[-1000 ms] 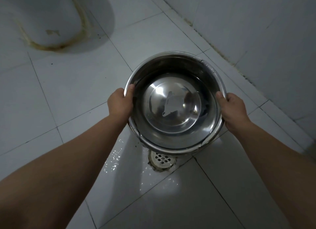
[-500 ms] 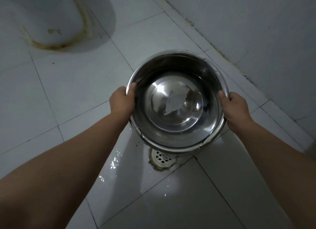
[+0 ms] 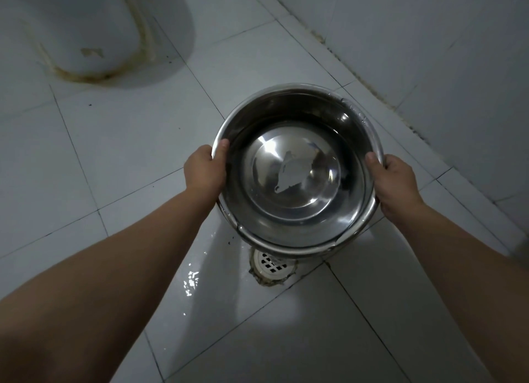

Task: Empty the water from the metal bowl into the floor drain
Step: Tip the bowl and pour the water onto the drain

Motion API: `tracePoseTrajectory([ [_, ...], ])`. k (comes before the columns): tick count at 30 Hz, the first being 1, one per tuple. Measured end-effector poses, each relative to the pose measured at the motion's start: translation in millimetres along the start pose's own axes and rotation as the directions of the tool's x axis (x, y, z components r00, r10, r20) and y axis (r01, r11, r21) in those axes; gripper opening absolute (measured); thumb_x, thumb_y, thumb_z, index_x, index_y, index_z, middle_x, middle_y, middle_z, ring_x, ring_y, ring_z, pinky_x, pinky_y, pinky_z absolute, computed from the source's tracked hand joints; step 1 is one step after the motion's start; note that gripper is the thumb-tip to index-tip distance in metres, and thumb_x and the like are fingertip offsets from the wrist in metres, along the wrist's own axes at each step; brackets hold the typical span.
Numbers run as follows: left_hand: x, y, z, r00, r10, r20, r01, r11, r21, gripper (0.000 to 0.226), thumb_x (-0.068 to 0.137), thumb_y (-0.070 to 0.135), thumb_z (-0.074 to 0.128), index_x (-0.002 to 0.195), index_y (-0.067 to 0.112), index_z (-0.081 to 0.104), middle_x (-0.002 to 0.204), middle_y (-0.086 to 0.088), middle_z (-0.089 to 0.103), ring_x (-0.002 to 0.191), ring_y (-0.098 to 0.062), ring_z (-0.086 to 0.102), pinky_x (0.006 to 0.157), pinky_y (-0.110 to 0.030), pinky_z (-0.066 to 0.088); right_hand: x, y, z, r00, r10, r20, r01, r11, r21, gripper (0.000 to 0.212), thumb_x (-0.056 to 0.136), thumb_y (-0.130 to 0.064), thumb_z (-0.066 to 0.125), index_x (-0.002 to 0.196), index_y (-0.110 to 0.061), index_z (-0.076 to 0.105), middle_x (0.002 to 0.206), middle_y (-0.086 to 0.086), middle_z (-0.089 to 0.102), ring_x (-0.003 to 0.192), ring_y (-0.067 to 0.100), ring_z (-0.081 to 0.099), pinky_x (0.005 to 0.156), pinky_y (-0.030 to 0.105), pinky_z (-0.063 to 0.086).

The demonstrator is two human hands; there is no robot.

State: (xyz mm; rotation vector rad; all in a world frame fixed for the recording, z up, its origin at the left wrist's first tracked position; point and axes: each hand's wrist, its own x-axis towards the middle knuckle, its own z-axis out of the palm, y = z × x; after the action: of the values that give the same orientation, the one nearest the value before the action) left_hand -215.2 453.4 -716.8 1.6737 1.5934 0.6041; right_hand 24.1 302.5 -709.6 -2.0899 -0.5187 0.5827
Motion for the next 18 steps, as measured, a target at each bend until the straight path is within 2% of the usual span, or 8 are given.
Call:
tracePoseTrajectory([
  [2,0.9,-0.5,0.0,1.000,0.008,-0.009,-0.008,1.000,0.001,0.043,0.095,0.041,0.038,0.076,0.004,0.050,0.061,-0.001,0.041,0.072,-0.025,0.046,0.059,-0.031,0.034,0.1,-0.6,0.5,1.000,-0.001,-0.006,0.001,1.000,-0.001,0.046,0.090,-0.039,0.053,0.093,0.007,0.058,0.081,0.019,0.057,0.073,0.028,0.054,0.070,0.044,0.051],
  [5,1.4,0.0,-0.4,1.000,0.020,-0.014,-0.020,1.000,0.003,0.043,0.096,0.040,0.038,0.076,0.004,0.049,0.060,0.000,0.040,0.071,-0.024,0.045,0.054,-0.030,0.031,0.8,-2.4,0.4,1.000,0.003,-0.007,-0.003,1.000,-0.008,0.045,0.090,-0.039,0.053,0.092,0.005,0.058,0.082,0.018,0.057,0.072,0.028,0.055,0.073,0.050,0.053],
  [8,1.6,-0.5,-0.5,1.000,0.008,-0.011,-0.008,1.000,-0.007,0.043,0.095,0.041,0.038,0.075,0.004,0.049,0.061,-0.001,0.040,0.069,-0.022,0.043,0.054,-0.031,0.032,0.8,-3.4,-0.4,1.000,0.003,-0.001,-0.003,1.000,-0.019,0.046,0.090,-0.040,0.053,0.094,0.006,0.058,0.083,0.019,0.058,0.073,0.028,0.055,0.073,0.050,0.053],
  [11,2.5,-2.1,-0.2,1.000,0.005,-0.017,-0.005,1.000,-0.021,0.045,0.095,0.042,0.039,0.078,0.003,0.052,0.061,-0.002,0.041,0.071,-0.025,0.046,0.062,-0.034,0.036,0.9,-4.5,-0.6,1.000,-0.005,0.004,0.005,1.000,-0.025,0.047,0.090,-0.039,0.052,0.096,0.007,0.057,0.083,0.020,0.058,0.073,0.028,0.055,0.071,0.049,0.052],
  [15,2.5,-1.2,-0.3,1.000,0.000,-0.010,-0.001,1.000,-0.015,0.044,0.095,0.042,0.038,0.080,0.004,0.054,0.062,-0.001,0.043,0.073,-0.025,0.048,0.066,-0.035,0.039,3.0,-5.1,-1.2,1.000,-0.019,-0.011,0.019,0.999,-0.036,0.049,0.091,-0.037,0.052,0.098,0.011,0.056,0.082,0.017,0.055,0.072,0.025,0.051,0.066,0.038,0.045],
  [18,2.5,-1.0,0.0,1.000,0.000,-0.014,0.000,1.000,-0.019,0.047,0.095,0.043,0.038,0.083,0.001,0.057,0.063,-0.001,0.044,0.073,-0.025,0.049,0.068,-0.039,0.043,4.4,-4.9,-1.5,0.999,-0.035,-0.019,0.034,0.999,-0.042,0.050,0.090,-0.038,0.053,0.096,0.011,0.056,0.080,0.016,0.055,0.071,0.025,0.051,0.066,0.036,0.044],
])
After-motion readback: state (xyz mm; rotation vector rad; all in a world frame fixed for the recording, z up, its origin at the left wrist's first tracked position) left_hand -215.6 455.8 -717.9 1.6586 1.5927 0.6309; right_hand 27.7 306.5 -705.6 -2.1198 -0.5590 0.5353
